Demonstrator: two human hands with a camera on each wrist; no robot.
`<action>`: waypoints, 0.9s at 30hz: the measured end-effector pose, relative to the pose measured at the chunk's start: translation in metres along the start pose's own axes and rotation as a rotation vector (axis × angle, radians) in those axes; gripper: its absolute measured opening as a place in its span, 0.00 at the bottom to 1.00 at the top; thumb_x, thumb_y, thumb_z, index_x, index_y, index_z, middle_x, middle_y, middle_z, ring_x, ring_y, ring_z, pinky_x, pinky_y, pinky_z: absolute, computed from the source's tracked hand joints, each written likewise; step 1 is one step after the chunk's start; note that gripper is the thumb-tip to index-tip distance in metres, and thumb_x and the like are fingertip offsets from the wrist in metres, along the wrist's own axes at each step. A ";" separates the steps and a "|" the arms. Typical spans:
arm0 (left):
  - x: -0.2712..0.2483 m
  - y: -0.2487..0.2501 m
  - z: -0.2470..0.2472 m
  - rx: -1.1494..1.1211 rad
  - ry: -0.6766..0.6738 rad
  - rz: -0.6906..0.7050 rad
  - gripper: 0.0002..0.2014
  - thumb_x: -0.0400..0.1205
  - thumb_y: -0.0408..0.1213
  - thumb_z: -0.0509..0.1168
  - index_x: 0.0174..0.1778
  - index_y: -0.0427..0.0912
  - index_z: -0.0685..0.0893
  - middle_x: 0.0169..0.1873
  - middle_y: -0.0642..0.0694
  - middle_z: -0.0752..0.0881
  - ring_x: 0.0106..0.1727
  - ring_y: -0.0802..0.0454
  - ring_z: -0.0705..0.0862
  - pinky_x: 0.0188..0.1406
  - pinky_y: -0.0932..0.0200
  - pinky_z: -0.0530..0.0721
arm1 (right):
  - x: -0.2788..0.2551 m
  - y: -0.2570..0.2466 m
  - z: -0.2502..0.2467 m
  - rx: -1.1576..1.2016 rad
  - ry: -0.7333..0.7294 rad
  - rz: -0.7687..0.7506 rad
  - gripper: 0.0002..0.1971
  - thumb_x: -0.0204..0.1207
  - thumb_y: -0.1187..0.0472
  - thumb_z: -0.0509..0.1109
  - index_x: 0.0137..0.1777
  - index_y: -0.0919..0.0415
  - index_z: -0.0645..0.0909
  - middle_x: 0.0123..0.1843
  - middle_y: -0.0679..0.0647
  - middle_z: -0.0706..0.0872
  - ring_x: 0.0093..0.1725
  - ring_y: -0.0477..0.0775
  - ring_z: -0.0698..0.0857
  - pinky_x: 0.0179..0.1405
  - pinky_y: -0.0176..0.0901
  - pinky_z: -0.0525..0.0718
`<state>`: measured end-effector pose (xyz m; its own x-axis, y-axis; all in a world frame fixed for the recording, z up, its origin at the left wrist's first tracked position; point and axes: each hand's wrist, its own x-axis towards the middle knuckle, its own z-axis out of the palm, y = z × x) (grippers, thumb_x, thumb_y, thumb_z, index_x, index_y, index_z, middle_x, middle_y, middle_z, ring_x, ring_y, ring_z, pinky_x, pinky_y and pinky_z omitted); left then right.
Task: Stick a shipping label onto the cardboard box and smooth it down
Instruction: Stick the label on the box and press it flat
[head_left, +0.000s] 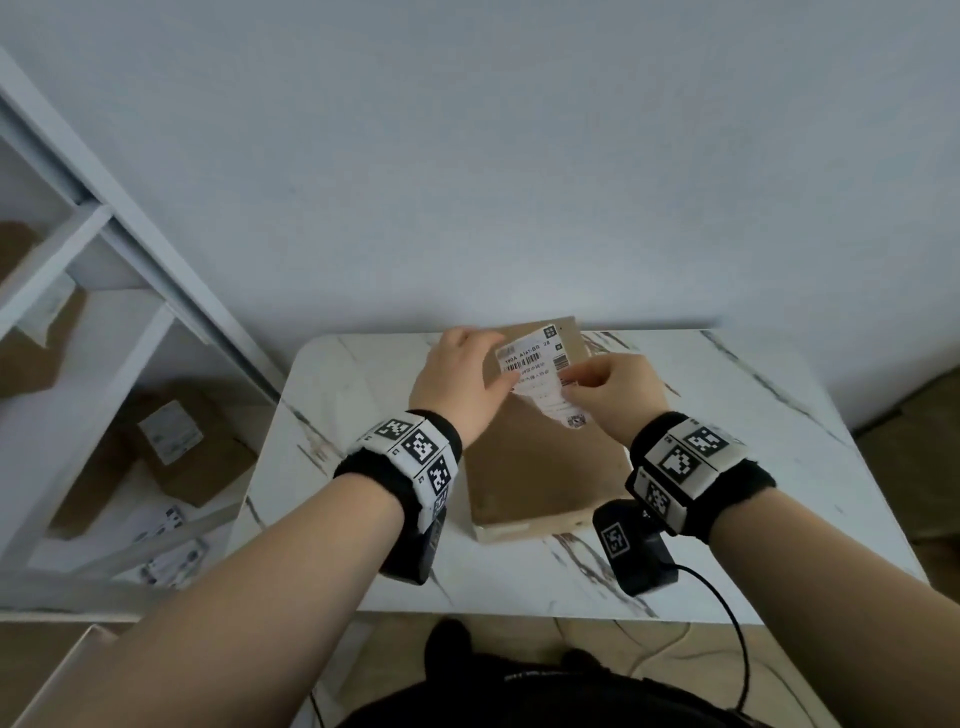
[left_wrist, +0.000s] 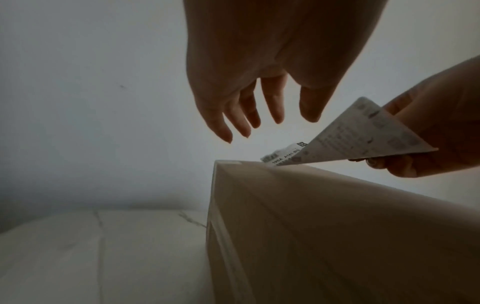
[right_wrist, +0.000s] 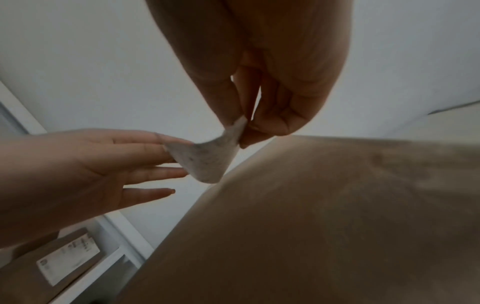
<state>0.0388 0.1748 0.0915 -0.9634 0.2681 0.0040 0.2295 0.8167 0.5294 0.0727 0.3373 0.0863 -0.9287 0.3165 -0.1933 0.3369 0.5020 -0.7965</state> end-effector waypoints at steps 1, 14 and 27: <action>-0.003 -0.002 0.002 -0.001 -0.024 0.000 0.22 0.82 0.47 0.61 0.72 0.47 0.77 0.73 0.47 0.74 0.74 0.49 0.72 0.74 0.54 0.68 | -0.002 0.002 0.002 0.003 -0.007 -0.001 0.12 0.72 0.69 0.72 0.55 0.63 0.89 0.51 0.61 0.92 0.46 0.53 0.87 0.47 0.38 0.82; -0.019 -0.015 0.021 0.092 -0.268 -0.022 0.28 0.82 0.48 0.60 0.79 0.46 0.68 0.81 0.49 0.66 0.83 0.50 0.61 0.83 0.52 0.59 | -0.009 0.015 0.011 0.008 -0.025 -0.013 0.13 0.72 0.68 0.73 0.57 0.64 0.87 0.54 0.61 0.91 0.48 0.53 0.86 0.54 0.43 0.85; -0.026 -0.017 0.024 0.140 -0.309 0.003 0.30 0.83 0.45 0.60 0.81 0.45 0.63 0.83 0.49 0.60 0.85 0.51 0.56 0.84 0.53 0.56 | -0.009 0.017 0.014 -0.017 -0.001 -0.007 0.13 0.73 0.67 0.73 0.57 0.63 0.88 0.54 0.61 0.91 0.47 0.48 0.83 0.59 0.44 0.84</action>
<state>0.0629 0.1661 0.0621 -0.8799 0.3955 -0.2633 0.2699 0.8722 0.4080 0.0843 0.3314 0.0663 -0.9311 0.3120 -0.1889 0.3333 0.5175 -0.7881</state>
